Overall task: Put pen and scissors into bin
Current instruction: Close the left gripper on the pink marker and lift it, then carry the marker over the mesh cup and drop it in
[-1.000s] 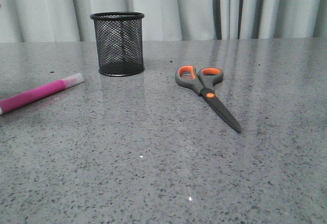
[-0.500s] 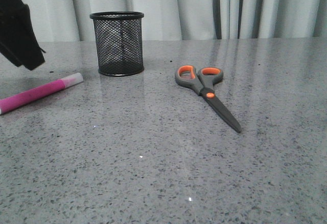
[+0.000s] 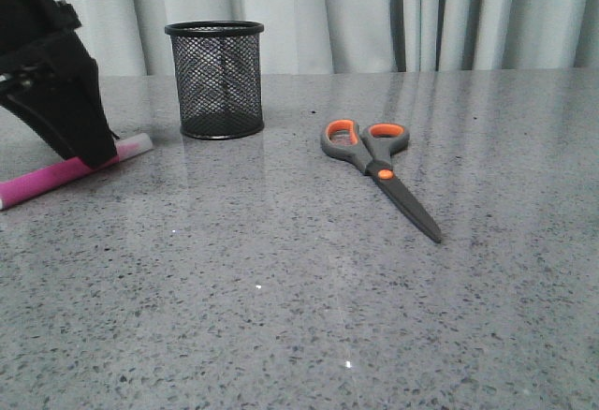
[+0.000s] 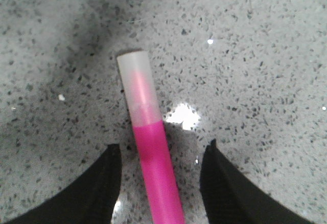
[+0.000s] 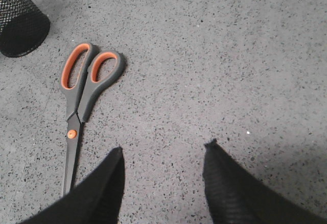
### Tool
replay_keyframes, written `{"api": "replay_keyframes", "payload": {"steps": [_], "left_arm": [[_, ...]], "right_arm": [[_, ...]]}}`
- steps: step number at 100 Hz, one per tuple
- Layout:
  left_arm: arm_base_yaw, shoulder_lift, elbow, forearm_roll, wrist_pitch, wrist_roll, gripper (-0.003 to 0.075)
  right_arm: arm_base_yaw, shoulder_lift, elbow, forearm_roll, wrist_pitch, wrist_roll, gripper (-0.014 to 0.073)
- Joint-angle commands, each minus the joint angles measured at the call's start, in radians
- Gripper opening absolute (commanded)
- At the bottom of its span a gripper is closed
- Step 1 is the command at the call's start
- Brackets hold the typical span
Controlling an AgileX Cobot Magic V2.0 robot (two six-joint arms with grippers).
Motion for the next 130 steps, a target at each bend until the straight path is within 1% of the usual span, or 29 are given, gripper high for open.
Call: {"api": "replay_keyframes", "payload": {"steps": [1,22,29,36,43,49,74,82,91,104,116,122,130], "left_arm": [[-0.021,-0.024,-0.036,0.013,-0.038,-0.024,0.0318],[-0.029,0.002,-0.039,0.042,-0.044,-0.037,0.0316],[-0.029,0.002,-0.039,0.056,-0.042,-0.038,0.0291],[-0.029,0.002,-0.039,0.060,-0.034,-0.038,0.0216],[-0.029,0.002,-0.039,0.062,-0.020,-0.038,0.0101],[-0.029,0.002,-0.039,0.064,-0.008,-0.038,-0.0020],[-0.029,-0.026,-0.072,0.082,0.006,-0.069,-0.0020],[-0.029,-0.068,-0.103,0.084,-0.011,-0.069,-0.0020],[-0.029,-0.130,-0.144,0.075,-0.064,-0.071,-0.0020],[-0.029,-0.203,-0.189,-0.026,-0.194,-0.064,-0.0020],[-0.029,-0.212,-0.209,-0.114,-0.323,-0.029,-0.0019],[-0.029,-0.205,-0.209,-0.174,-0.380,0.004,-0.0019],[-0.029,-0.185,-0.209,-0.298,-0.439,0.072,-0.0019]], "right_arm": [[-0.002,-0.007,-0.039,0.009,-0.050,-0.011,0.0319],[-0.002,-0.007,-0.039,0.009,-0.050,-0.011,0.0319],[-0.002,-0.007,-0.039,0.009,-0.050,-0.011,0.0319],[-0.002,-0.007,-0.039,0.009,-0.051,-0.011,0.0319],[-0.002,-0.007,-0.039,0.009,-0.051,-0.011,0.0319],[-0.002,-0.007,-0.039,0.009,-0.051,-0.011,0.0319],[-0.002,-0.007,-0.039,0.009,-0.051,-0.011,0.0319],[-0.002,-0.007,-0.039,0.009,-0.051,-0.011,0.0319],[-0.002,-0.007,-0.039,0.009,-0.051,-0.011,0.0319],[-0.002,-0.007,-0.039,0.009,-0.051,-0.011,0.0319],[-0.002,-0.007,-0.039,0.009,-0.057,-0.011,0.0319],[-0.002,-0.007,-0.039,0.009,-0.057,-0.011,0.0319],[-0.002,-0.007,-0.039,0.009,-0.057,-0.011,0.0319]]}}
